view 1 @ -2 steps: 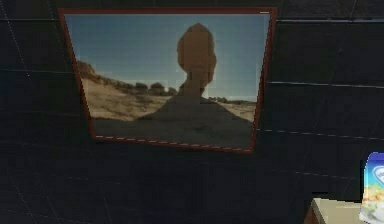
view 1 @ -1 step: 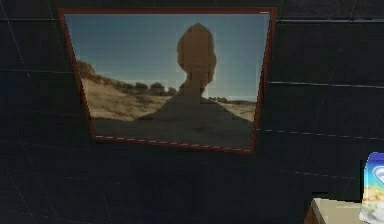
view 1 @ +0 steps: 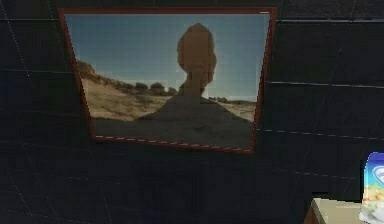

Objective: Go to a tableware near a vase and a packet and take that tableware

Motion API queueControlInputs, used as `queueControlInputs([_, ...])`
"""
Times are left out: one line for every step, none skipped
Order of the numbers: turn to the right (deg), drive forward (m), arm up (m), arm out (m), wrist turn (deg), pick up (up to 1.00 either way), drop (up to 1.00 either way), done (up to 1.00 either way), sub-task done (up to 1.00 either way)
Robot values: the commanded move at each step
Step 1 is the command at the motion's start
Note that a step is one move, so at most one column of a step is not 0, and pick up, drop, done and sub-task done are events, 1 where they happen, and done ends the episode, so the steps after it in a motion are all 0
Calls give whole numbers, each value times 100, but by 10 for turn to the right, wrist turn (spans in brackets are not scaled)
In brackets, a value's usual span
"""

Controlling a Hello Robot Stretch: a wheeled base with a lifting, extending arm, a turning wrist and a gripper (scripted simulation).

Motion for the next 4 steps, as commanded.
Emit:
queueControlInputs([0, 0, -12, 0, 0, 0, 0, 0, 0])
queueControlInputs([0, 0, 0, 0, 0, 100, 0, 0, 0])
queueControlInputs([0, 0, 10, 0, 0, 0, 0, 0, 0])
queueControlInputs([0, 0, 0, 0, 0, 0, 0, 100, 0])
